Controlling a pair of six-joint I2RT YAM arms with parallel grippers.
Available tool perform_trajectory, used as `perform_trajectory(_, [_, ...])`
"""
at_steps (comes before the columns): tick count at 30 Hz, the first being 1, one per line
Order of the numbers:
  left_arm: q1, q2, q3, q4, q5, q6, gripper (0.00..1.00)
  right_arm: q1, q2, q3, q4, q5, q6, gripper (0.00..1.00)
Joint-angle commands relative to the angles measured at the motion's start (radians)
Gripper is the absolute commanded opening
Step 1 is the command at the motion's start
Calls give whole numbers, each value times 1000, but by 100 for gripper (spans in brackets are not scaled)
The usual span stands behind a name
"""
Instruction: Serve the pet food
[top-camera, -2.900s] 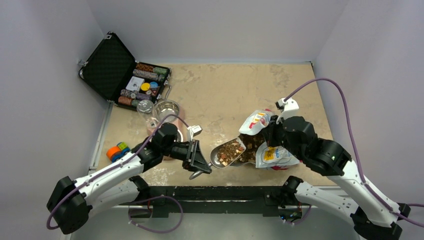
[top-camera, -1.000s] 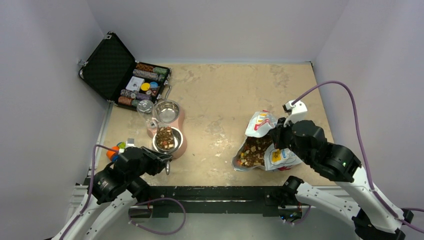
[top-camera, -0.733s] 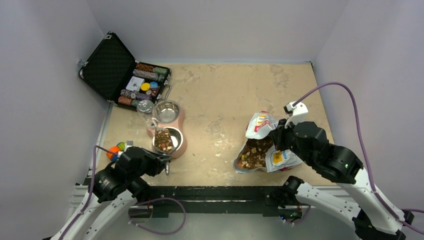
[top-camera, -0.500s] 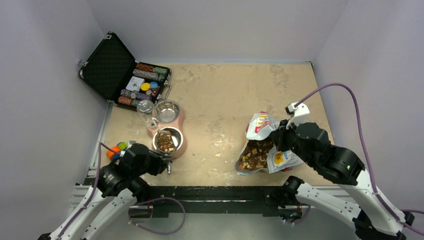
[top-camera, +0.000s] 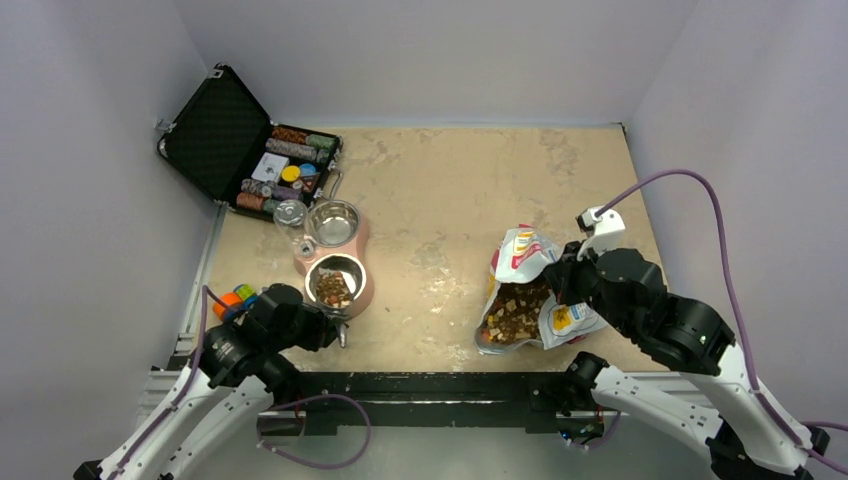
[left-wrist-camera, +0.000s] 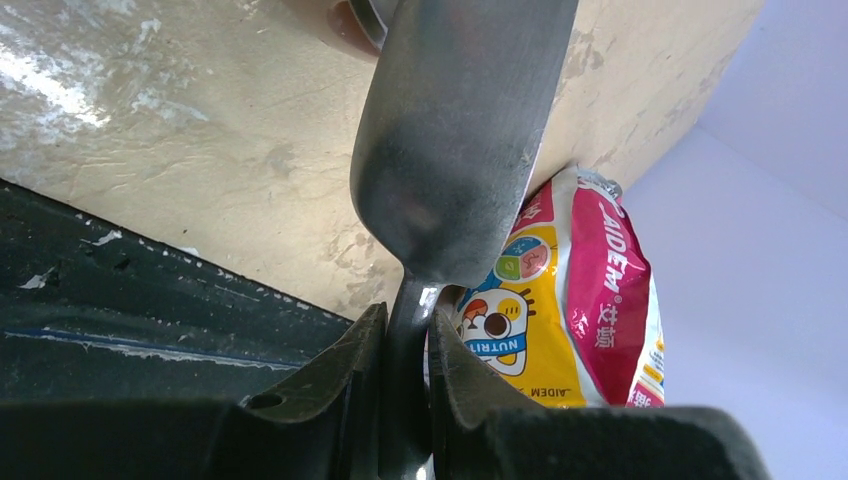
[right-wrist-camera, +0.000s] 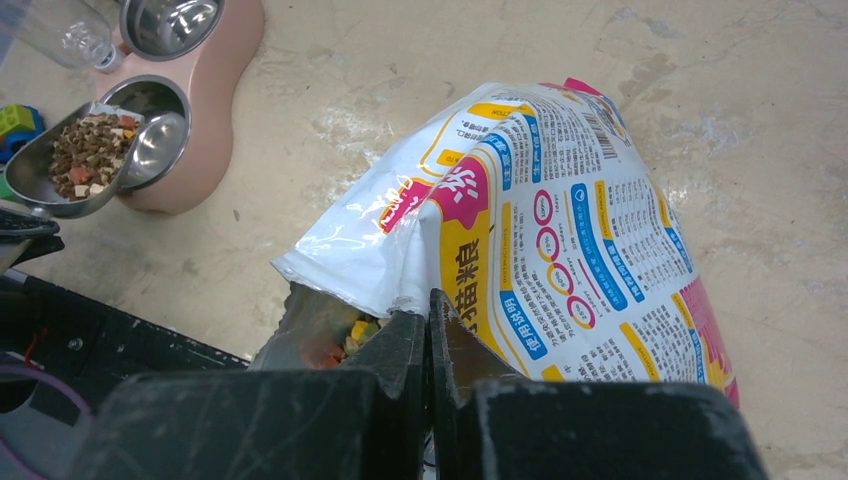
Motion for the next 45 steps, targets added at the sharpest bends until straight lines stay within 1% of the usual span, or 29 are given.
perform_trajectory(1, [5,7,34,5,4,-81,0,-1,-38,70,105,51,28,0])
perform_trajectory(5, [5,24,41,2,13,-155,0,-1,-42,80,94,51,35,0])
perform_trajectory(10, [11,78,57,35,14,-177,0,-1,-46,99,85,48,42,0])
perform_trajectory(15, [29,114,93,10,14,-187,0,-1,-54,100,75,45,49,0])
perform_trajectory(20, [69,171,123,5,85,-194,0,-1,-61,92,75,37,64,0])
perform_trajectory(26, [121,287,203,-66,148,-152,0,-1,-64,86,81,31,66,0])
perform_trajectory(32, [195,398,312,-156,170,-51,0,-1,-71,68,92,29,74,0])
perform_trajectory(37, [253,503,386,-222,226,30,0,-1,-73,66,104,32,74,0])
perform_trajectory(41, [277,542,403,-261,255,47,0,-1,-67,65,117,35,67,0])
perform_trajectory(45, [297,575,446,-312,241,75,0,-1,-69,54,129,37,69,0])
